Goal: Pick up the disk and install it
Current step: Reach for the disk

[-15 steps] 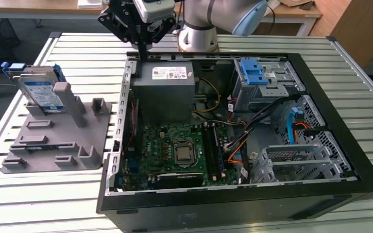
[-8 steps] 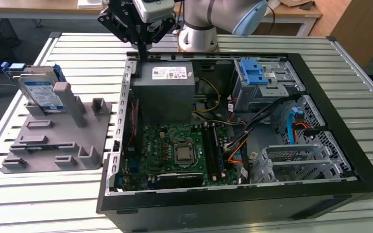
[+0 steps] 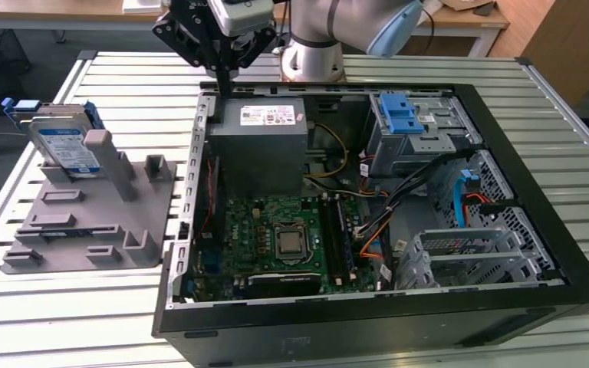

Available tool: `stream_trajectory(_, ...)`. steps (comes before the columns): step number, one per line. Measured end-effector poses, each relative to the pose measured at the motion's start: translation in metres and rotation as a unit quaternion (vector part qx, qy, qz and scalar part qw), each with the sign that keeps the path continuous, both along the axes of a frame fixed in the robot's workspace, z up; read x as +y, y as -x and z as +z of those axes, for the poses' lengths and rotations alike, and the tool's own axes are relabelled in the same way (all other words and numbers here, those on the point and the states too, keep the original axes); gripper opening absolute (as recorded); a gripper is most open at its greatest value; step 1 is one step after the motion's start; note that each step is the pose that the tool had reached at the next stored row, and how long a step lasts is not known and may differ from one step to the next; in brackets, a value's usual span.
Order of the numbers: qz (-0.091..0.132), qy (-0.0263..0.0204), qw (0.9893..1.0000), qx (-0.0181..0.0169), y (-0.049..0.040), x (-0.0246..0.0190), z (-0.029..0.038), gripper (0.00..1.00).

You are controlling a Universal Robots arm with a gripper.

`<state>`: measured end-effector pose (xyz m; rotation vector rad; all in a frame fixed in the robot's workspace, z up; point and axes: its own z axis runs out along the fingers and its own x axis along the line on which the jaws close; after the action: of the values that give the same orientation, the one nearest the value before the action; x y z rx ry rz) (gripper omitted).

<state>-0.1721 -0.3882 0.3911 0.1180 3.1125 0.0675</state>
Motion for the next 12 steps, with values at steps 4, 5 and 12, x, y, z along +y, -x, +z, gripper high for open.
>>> stream_trajectory(4,0.0,0.0,1.0,0.0,0.0002,0.0,0.0,0.11)
stream_trajectory(5,0.0,0.0,1.0,0.0,0.0003,0.0,0.0,0.11)
stream_trajectory(12,0.0,0.0,1.0,0.0,0.0005,0.0,0.0,0.11)
